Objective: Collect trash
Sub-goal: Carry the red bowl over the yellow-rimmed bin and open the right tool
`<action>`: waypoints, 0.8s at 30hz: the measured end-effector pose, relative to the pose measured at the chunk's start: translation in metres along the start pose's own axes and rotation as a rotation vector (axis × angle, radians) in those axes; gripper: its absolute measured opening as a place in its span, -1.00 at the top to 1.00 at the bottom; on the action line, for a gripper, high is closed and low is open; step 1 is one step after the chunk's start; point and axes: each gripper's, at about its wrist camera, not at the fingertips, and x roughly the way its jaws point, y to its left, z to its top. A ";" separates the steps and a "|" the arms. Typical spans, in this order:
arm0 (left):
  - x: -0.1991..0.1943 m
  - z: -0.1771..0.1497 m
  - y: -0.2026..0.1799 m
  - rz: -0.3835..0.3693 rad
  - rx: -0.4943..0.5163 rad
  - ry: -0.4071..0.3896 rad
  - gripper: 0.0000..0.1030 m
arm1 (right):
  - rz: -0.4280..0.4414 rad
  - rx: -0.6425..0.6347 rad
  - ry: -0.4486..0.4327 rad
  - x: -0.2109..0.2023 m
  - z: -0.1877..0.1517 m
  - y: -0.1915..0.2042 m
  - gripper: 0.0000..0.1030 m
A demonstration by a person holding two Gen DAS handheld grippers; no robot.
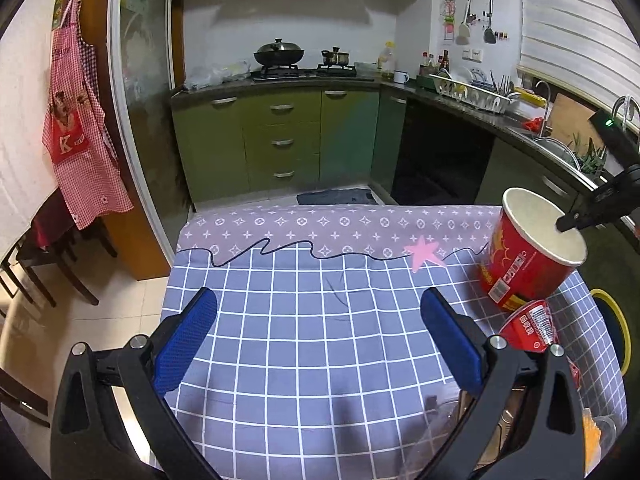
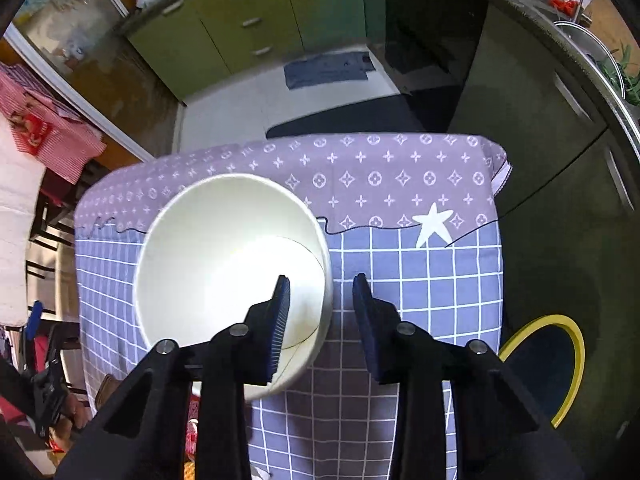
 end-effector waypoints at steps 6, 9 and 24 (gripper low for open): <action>-0.004 -0.002 -0.002 -0.022 0.007 -0.004 -0.88 | -0.031 0.005 0.027 0.016 0.000 0.000 0.86; -0.006 -0.002 -0.004 -0.057 0.014 -0.004 -0.88 | -0.030 0.011 0.021 0.015 -0.001 -0.004 0.89; -0.042 -0.010 -0.051 -0.382 0.148 -0.073 -0.88 | -0.118 0.270 -0.142 -0.123 -0.087 -0.177 0.90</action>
